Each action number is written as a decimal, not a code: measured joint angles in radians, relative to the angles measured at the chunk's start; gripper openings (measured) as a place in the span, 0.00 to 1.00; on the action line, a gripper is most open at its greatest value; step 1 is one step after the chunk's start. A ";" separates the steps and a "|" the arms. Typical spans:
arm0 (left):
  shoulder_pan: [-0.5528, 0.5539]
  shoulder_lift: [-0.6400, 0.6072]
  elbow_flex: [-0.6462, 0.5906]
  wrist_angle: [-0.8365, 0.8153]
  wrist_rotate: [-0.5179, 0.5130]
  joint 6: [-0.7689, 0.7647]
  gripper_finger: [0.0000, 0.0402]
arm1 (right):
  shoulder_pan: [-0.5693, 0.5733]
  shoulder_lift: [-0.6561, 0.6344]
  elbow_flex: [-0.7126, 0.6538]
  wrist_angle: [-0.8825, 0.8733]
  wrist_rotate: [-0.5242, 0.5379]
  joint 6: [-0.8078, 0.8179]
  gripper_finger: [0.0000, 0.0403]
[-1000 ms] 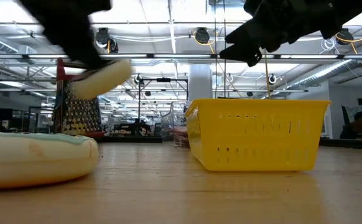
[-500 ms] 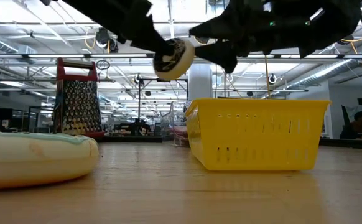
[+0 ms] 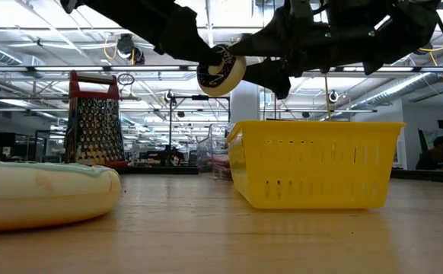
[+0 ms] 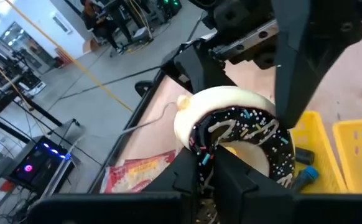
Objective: Pick & Place Food Item
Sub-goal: Put the black doughnut into the bottom yellow bin
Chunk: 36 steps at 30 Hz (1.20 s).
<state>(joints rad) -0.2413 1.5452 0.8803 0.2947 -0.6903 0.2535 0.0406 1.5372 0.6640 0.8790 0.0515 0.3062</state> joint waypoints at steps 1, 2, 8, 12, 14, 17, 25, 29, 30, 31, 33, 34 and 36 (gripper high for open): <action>0.000 0.000 0.000 0.003 0.000 0.000 0.08 | 0.000 0.000 0.000 -0.006 0.000 0.007 0.58; -0.001 0.000 0.000 0.012 0.000 0.000 0.08 | 0.000 0.000 0.000 -0.010 0.000 0.016 0.55; 0.000 0.000 0.000 0.036 0.006 -0.029 0.06 | 0.001 0.000 0.000 -0.014 -0.002 0.026 0.32; -0.001 0.000 0.000 0.037 0.010 -0.092 0.08 | 0.001 0.000 0.000 -0.014 -0.005 0.004 0.15; -0.004 0.000 0.000 0.034 0.027 -0.106 0.14 | 0.001 -0.002 0.000 -0.016 -0.006 -0.015 0.08; -0.023 -0.012 0.001 0.028 0.043 -0.105 0.27 | 0.001 -0.006 0.000 -0.019 -0.043 -0.043 0.02; -0.086 -0.096 0.081 -0.102 0.063 -0.109 0.62 | -0.004 -0.005 0.001 -0.024 -0.136 -0.047 0.06; -0.113 -0.134 0.086 -0.157 0.057 -0.126 0.71 | 0.001 -0.006 0.001 -0.037 -0.363 -0.005 0.03; -0.117 -0.140 0.086 -0.159 0.057 -0.146 0.72 | 0.003 -0.006 0.001 -0.052 -0.430 0.027 0.03; -0.121 -0.146 0.087 -0.172 0.057 -0.171 0.73 | 0.006 -0.006 0.001 -0.066 -0.497 0.064 0.03; -0.126 -0.151 0.087 -0.200 0.057 -0.208 0.74 | 0.017 -0.006 0.001 -0.119 -0.602 0.124 0.03; -0.127 -0.151 0.087 -0.211 0.057 -0.224 0.74 | 0.024 -0.006 0.001 -0.162 -0.636 0.140 0.03; -0.124 -0.151 0.086 -0.248 0.056 -0.246 0.74 | 0.038 -0.006 0.001 -0.267 -0.656 0.145 0.03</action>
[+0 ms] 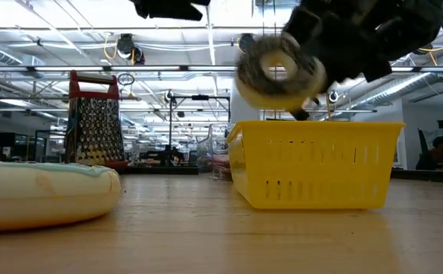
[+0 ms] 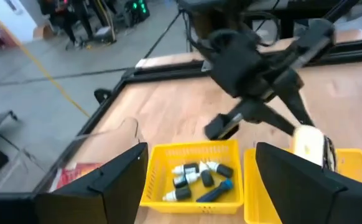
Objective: Pick & Place Food Item
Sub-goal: Put the black doughnut into the bottom yellow bin
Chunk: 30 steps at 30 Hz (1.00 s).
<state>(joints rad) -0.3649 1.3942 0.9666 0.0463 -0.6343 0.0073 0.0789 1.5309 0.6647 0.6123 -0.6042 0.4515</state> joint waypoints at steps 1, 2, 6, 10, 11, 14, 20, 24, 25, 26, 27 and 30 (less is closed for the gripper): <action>0.002 0.000 0.000 -0.010 0.000 -0.014 0.73 | 0.005 0.001 0.000 -0.055 0.004 -0.009 0.03; 0.006 0.000 0.000 -0.017 -0.001 -0.029 0.73 | 0.009 0.001 0.000 -0.103 0.023 -0.021 0.03; 0.024 0.000 0.000 -0.030 -0.002 -0.071 0.70 | 0.016 0.001 -0.001 -0.224 0.154 -0.053 0.03; 0.041 0.000 0.000 -0.033 0.005 -0.077 0.68 | 0.013 0.001 -0.001 -0.239 0.185 -0.053 0.03; 0.043 0.000 0.000 -0.040 0.006 -0.083 0.67 | 0.013 0.001 -0.001 -0.242 0.185 -0.051 0.03; 0.047 0.000 0.000 -0.058 0.006 -0.096 0.66 | 0.013 0.001 -0.001 -0.257 0.186 -0.052 0.03; 0.048 0.000 0.000 -0.075 0.007 -0.096 0.66 | 0.013 0.001 -0.001 -0.268 0.252 -0.059 0.08; 0.048 0.000 0.000 -0.076 0.008 -0.100 0.66 | 0.014 0.001 -0.001 -0.273 0.268 -0.096 0.14; 0.048 0.000 0.000 -0.077 0.008 -0.100 0.66 | 0.014 0.001 -0.001 -0.273 0.269 -0.099 0.15; 0.048 0.000 0.000 -0.080 0.009 -0.103 0.65 | 0.015 0.001 -0.001 -0.273 0.268 -0.100 0.17; 0.048 0.000 0.000 -0.081 0.009 -0.108 0.65 | 0.015 0.001 -0.001 -0.274 0.268 -0.101 0.18; 0.048 0.000 0.000 -0.081 0.009 -0.117 0.64 | 0.015 0.001 -0.001 -0.275 0.268 -0.111 0.22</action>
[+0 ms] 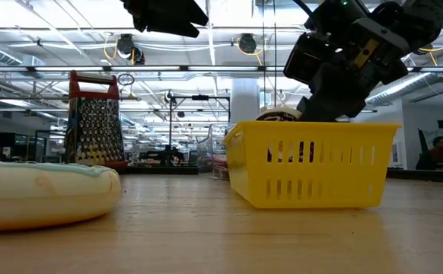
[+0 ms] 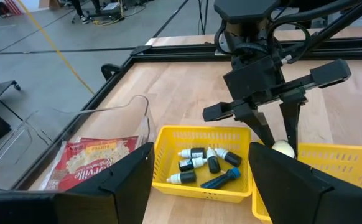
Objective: Pick & Place Food Item
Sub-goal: Put the black doughnut into the bottom yellow bin
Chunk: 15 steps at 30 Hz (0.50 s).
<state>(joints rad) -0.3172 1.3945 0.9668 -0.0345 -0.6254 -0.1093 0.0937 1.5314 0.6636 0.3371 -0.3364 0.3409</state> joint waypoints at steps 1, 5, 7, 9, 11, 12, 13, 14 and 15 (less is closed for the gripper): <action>0.000 0.000 0.000 0.000 0.000 0.000 0.64 | 0.000 0.000 0.000 -0.002 0.000 -0.008 0.23; 0.000 0.000 0.000 0.000 0.000 0.000 0.66 | 0.000 0.000 0.000 -0.010 0.000 -0.016 0.30; 0.000 0.000 0.000 0.000 0.000 0.000 0.66 | 0.000 0.000 0.000 -0.011 0.000 -0.018 0.33; 0.000 0.000 0.000 0.000 0.000 0.000 0.66 | 0.000 0.000 0.000 -0.011 0.003 -0.024 0.36; 0.000 0.000 0.000 0.000 0.000 0.000 0.66 | 0.002 0.000 0.000 -0.011 0.023 -0.028 0.39; 0.000 0.000 0.000 -0.001 0.000 -0.001 0.65 | 0.003 0.000 0.000 -0.011 0.027 -0.038 0.40; 0.000 0.000 0.000 -0.001 0.000 -0.001 0.65 | 0.006 0.000 0.000 -0.011 0.035 -0.048 0.41; 0.000 0.000 0.000 -0.001 0.000 -0.001 0.64 | 0.012 0.000 0.000 -0.011 0.053 -0.059 0.42; 0.000 0.000 0.000 -0.001 0.000 -0.001 0.64 | 0.018 0.000 0.000 -0.011 0.067 -0.073 0.43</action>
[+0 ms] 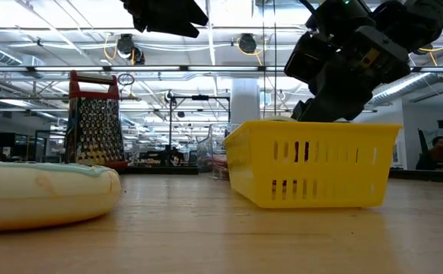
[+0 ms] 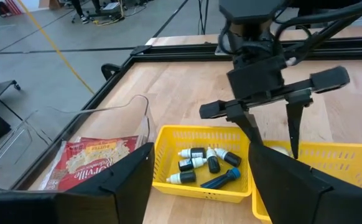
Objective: Pick & Place Food Item
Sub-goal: Put the black doughnut into the bottom yellow bin
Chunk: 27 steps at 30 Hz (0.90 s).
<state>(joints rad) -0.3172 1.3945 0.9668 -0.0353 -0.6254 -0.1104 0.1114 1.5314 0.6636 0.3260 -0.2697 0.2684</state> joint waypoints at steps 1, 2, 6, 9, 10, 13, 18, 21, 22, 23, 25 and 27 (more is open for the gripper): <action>0.000 0.000 0.000 0.000 0.000 0.000 0.64 | 0.008 0.000 0.000 0.000 0.015 -0.016 0.44; 0.000 0.000 0.000 0.000 0.000 0.000 0.64 | 0.015 0.000 0.000 0.000 0.023 -0.028 0.44; 0.000 0.000 0.000 0.000 0.000 0.000 0.64 | 0.038 0.000 0.000 0.002 0.066 -0.056 0.46; 0.000 0.000 0.000 0.000 0.000 0.000 0.64 | 0.047 0.000 0.000 0.004 0.099 -0.067 0.46; 0.000 0.000 0.000 0.000 0.000 0.000 0.64 | 0.049 0.000 0.000 0.005 0.118 -0.071 0.46; 0.000 0.000 0.000 0.000 0.000 -0.001 0.64 | 0.056 -0.001 0.000 0.006 0.179 -0.076 0.45; 0.000 0.000 0.000 0.000 0.004 -0.002 0.64 | 0.066 -0.002 0.000 0.007 0.243 -0.083 0.44; 0.000 0.000 0.000 0.000 0.020 -0.003 0.64 | 0.073 -0.002 0.000 0.017 0.249 -0.090 0.45; 0.000 0.000 0.000 0.000 0.024 -0.003 0.64 | 0.075 -0.002 0.000 0.023 0.251 -0.090 0.45; 0.000 0.000 0.000 0.000 0.024 -0.003 0.63 | 0.077 -0.002 0.000 0.030 0.253 -0.091 0.45; 0.000 0.000 0.000 0.000 0.024 -0.003 0.64 | 0.081 -0.002 0.000 0.048 0.254 -0.098 0.44; 0.000 0.000 0.000 0.000 0.024 -0.003 0.64 | 0.087 -0.002 0.000 0.071 0.257 -0.106 0.44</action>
<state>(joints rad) -0.3176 1.3949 0.9665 -0.0357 -0.6018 -0.1139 0.1980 1.5291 0.6640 0.3974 -0.0130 0.1620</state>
